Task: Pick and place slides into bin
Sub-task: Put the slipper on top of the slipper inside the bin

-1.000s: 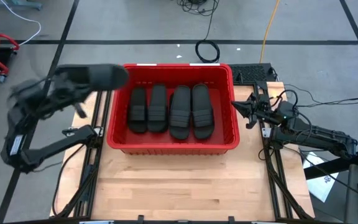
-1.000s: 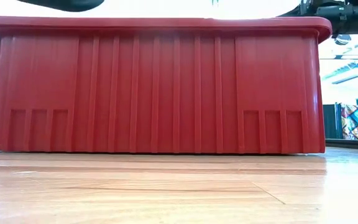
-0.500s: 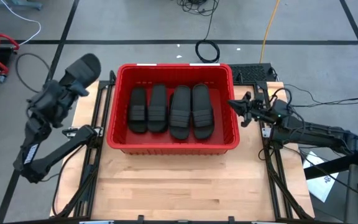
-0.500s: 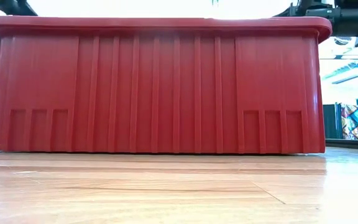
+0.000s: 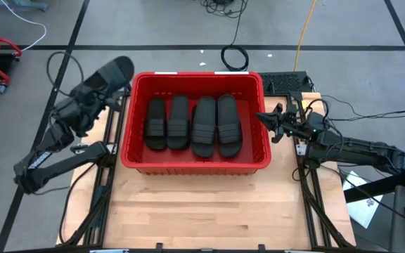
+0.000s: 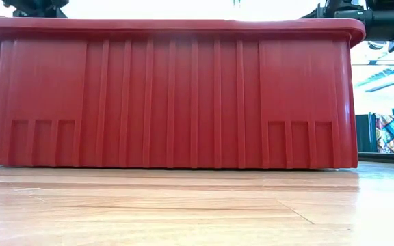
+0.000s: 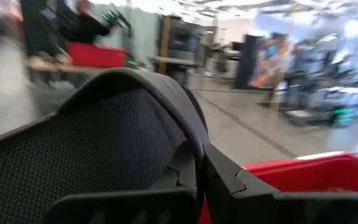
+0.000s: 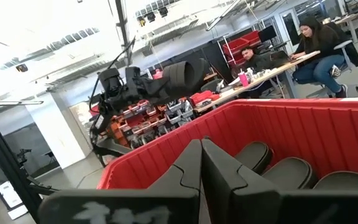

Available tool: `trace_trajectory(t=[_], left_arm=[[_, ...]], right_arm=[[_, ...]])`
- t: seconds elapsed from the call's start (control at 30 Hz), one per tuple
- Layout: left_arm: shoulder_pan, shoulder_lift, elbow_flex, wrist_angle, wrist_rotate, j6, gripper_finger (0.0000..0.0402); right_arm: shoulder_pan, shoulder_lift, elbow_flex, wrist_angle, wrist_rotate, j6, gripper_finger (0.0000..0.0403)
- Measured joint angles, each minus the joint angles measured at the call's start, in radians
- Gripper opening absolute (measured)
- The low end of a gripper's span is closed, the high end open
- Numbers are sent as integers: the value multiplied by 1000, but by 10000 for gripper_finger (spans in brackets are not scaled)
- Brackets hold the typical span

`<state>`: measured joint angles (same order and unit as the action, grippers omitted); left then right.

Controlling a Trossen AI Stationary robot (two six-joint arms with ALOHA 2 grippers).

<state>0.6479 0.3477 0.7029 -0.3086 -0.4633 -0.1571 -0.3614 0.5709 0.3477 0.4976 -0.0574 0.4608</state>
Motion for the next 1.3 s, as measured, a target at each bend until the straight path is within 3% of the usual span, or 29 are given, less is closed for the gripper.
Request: trace_trajectory(t=[0.23, 0.33, 0.47, 0.63, 0.73, 0.87, 1.07, 1.3], left_arm=[[-217, 83, 2, -53, -455, 296, 0], [-244, 90, -36, -75, -471, 304, 0], [-240, 15, -173, 69, -319, 328, 0], [-202, -156, -289, 311, -202, 490, 0], [-147, -262, -308, 260, -133, 458, 0], [-70, -322, -330, 194, 116, 372, 0], [64, -261, -417, 252, 414, 207, 0], [226, -87, -534, 796, 755, -61, 0]], right_arm=[[0, 0, 0, 1, -26, 34, 0], [0, 0, 0, 7, -27, 35, 0], [0, 0, 0, 9, -38, 36, 0], [-6, -1, 0, 36, -52, 77, 0], [-7, 0, 0, 53, -52, 78, 0], [-6, 0, 0, 53, -51, 78, 0], [-6, 0, 0, 52, -48, 77, 0], [-6, 0, 0, 52, -44, 77, 0]])
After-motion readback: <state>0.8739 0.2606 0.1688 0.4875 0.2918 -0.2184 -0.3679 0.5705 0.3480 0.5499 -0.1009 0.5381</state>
